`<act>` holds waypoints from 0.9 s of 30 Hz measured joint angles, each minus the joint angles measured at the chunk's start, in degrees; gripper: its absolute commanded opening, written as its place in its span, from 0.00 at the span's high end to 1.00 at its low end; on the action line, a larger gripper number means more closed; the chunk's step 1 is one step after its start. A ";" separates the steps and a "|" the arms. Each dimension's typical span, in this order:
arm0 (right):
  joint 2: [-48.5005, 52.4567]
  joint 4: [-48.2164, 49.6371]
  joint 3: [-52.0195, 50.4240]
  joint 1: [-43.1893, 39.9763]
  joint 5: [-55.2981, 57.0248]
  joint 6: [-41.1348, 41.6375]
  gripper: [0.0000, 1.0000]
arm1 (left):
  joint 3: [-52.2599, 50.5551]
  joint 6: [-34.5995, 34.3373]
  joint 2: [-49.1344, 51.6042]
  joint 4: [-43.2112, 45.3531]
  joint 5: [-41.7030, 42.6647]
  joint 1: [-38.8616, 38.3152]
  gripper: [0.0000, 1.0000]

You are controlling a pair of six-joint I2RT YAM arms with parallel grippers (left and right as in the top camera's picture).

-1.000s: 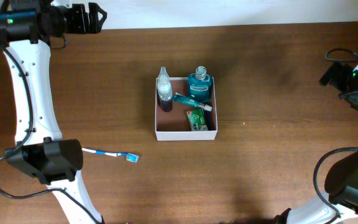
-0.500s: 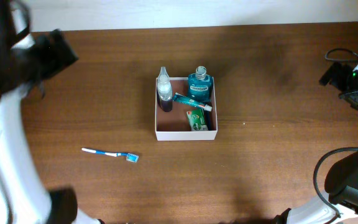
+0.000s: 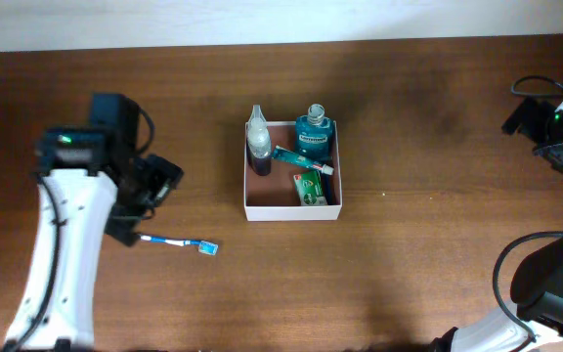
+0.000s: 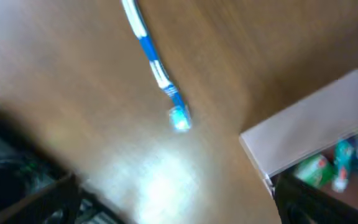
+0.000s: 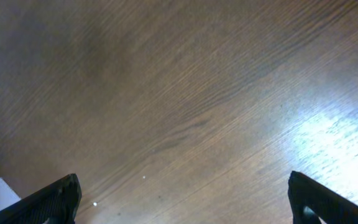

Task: Pack container
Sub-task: 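Move the left gripper down to the blue-white toothbrush and grasp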

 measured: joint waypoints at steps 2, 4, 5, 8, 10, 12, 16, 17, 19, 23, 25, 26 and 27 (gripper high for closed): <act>0.00 0.07 0.00 0.00 -0.07 0.00 0.01 | -6.58 -1.68 0.11 7.52 1.84 0.00 0.01; 0.00 0.00 0.00 0.00 -0.02 0.00 0.01 | -13.05 -3.69 0.11 12.74 3.43 -0.04 0.02; 0.00 -0.02 0.00 0.00 -0.04 0.00 0.01 | -14.93 -4.48 0.11 13.66 3.85 -0.07 0.02; 0.00 0.00 0.00 0.00 -0.02 0.02 0.01 | -21.75 -6.34 0.00 19.50 4.81 -0.07 0.06; 0.00 0.00 0.00 0.00 -0.04 -0.02 0.01 | -24.59 -7.02 -0.04 22.75 4.98 -0.07 0.22; 0.00 -0.02 0.00 0.00 -0.04 0.00 0.01 | -27.87 -8.35 -0.07 26.84 4.94 -0.07 0.31; 0.00 -0.04 0.00 0.00 -0.02 0.02 0.01 | -34.40 -11.93 -0.33 32.72 3.21 -0.07 0.35; 0.00 0.00 0.00 0.00 -0.04 -0.02 0.01 | -37.07 -13.05 -0.33 35.47 2.60 -0.07 0.36; 0.00 -0.02 0.00 0.00 -0.04 0.02 0.01 | -40.52 -14.25 -0.33 38.80 1.86 -0.02 0.37; 0.00 -0.02 0.00 0.00 -0.02 0.02 0.01 | -44.37 -15.80 -0.72 43.17 -0.52 0.15 0.45; 0.00 -0.02 0.00 0.00 -0.04 0.00 0.01 | -44.57 -15.93 -1.05 45.31 -2.12 0.17 0.51; 0.00 0.00 0.00 0.00 -0.02 -0.02 0.01 | -44.61 -15.98 -1.07 46.21 -2.82 0.17 0.57; 0.00 0.00 0.00 0.00 -0.04 0.00 0.01 | -44.63 -16.06 -1.07 47.32 -3.69 0.17 0.65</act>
